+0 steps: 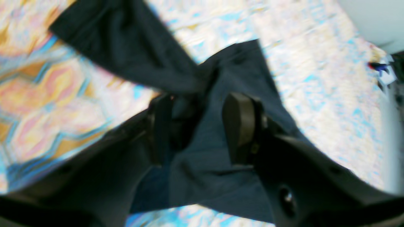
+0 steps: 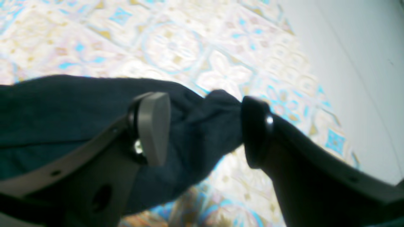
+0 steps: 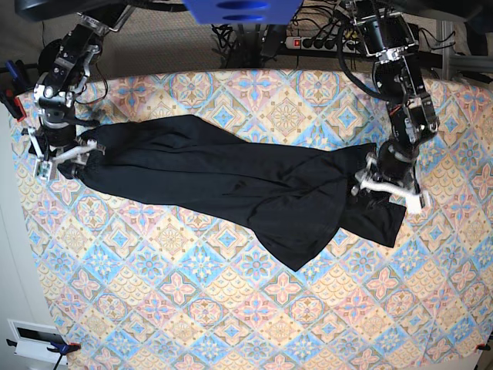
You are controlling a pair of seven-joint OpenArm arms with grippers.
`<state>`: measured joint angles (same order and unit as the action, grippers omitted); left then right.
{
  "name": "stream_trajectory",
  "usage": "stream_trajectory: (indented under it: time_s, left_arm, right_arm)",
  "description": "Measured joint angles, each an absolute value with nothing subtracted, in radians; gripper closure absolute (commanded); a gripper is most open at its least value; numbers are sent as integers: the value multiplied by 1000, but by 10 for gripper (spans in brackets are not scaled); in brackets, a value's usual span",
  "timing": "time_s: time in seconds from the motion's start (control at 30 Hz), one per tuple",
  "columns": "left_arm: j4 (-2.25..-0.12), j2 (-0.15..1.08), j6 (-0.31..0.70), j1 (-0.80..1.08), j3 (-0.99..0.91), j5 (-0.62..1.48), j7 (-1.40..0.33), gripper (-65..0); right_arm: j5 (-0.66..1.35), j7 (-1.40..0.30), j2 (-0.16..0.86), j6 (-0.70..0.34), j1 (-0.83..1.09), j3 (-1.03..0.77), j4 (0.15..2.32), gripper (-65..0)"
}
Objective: Layout the t-shirt on the table in an organized manner, then fold the t-shirt properly
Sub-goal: 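Pull the shirt apart with both grippers, stretching it lengthwise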
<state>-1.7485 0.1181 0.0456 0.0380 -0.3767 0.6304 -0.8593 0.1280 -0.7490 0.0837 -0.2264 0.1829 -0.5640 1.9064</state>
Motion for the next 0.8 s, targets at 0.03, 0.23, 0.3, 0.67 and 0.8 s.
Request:
stream_trajectory:
  time_s: [0.03,0.23,0.3,0.67,0.8]
  left_arm:
    - [-1748,120,44,15,-355,624,-852,-255]
    - [-1655,120,45,-160,-200,629,-853,-8]
    - [-1583,133,43,-224,-128,627,-848,0]
    - [-1129,130,67,-325,144,458,-830,-8]
    - [-1137,160,75,-305,143,307,-768,-7]
  right_arm:
    - [128,-748,86,-218,170,-539,1907,-334]
    - [142,-752,82,-234,102,-348,1903,-19]
    - [133,-777,86,-225,78,-337,1900,-14]
    - [131,-790,89,-224,80,-398,1772,0]
    - [130,-790,89,-225,77,-408,1772,0]
